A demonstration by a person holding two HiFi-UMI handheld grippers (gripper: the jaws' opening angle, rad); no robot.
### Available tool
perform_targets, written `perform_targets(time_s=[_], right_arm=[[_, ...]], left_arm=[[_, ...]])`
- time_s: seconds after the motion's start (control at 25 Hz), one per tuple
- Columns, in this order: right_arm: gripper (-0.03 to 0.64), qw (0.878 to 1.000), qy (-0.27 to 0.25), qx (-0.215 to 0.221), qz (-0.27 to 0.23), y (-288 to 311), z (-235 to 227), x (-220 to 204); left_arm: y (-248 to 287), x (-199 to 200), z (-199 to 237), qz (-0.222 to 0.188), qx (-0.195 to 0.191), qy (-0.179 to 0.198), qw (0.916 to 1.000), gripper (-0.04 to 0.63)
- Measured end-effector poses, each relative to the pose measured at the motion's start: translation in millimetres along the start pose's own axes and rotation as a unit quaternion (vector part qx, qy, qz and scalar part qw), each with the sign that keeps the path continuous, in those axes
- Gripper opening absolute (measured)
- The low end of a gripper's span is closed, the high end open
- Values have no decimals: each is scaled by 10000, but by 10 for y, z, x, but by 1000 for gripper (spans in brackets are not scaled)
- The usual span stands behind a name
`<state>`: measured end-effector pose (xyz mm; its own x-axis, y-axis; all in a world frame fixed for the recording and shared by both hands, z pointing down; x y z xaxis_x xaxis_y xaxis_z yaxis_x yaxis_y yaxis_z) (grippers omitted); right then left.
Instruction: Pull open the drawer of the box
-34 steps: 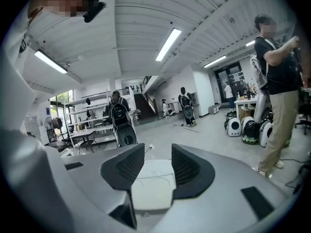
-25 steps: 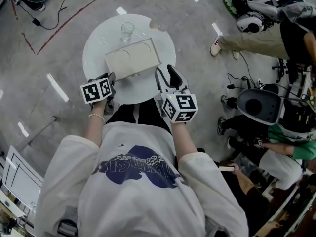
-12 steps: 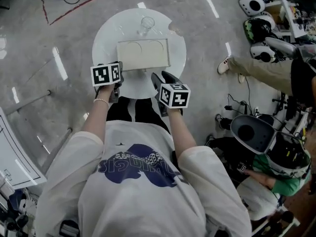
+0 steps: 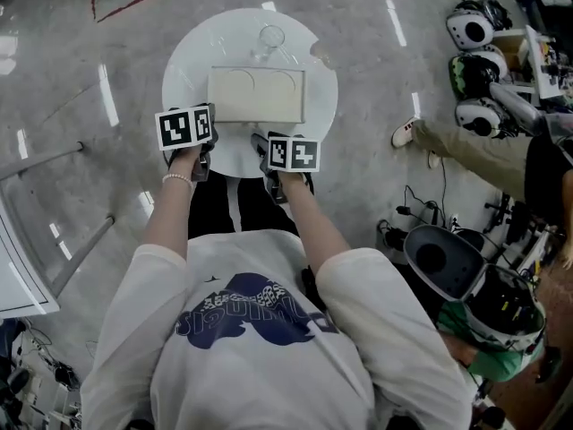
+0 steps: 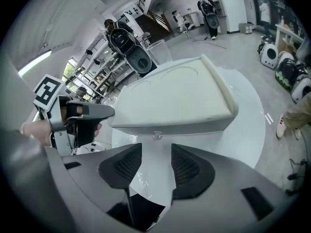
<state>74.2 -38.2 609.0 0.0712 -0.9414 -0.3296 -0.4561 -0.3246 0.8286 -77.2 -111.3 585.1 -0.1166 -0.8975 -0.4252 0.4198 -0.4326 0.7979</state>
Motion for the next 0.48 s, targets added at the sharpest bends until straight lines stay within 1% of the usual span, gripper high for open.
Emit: perform_targets(time_s=[0.12,0.32,0.48], right_arm=[[186,9996,31,15,270,145,-35,17],[186,9986,146,90,500,313,-38,107],[184,9969,177,107,762,399,-41,84]], left_arm=[[-4,-6,-1,-70,51,-57,9999,52],[-7,10,-3,-120,54,-56,9999,52],[-12,8,8,-124,69,-80,9999,52]])
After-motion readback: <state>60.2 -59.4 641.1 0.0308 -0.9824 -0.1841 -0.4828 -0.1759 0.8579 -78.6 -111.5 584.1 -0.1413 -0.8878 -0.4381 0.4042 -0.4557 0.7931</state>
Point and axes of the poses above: the fingertips, and each gripper's own axes: y forward along the fingers, z to its left, x out of its top, the point moved 2 cm from there along -y, backward along the fingers, and after that the axes turned 3 degrees about -z, right-handed, at the moved point
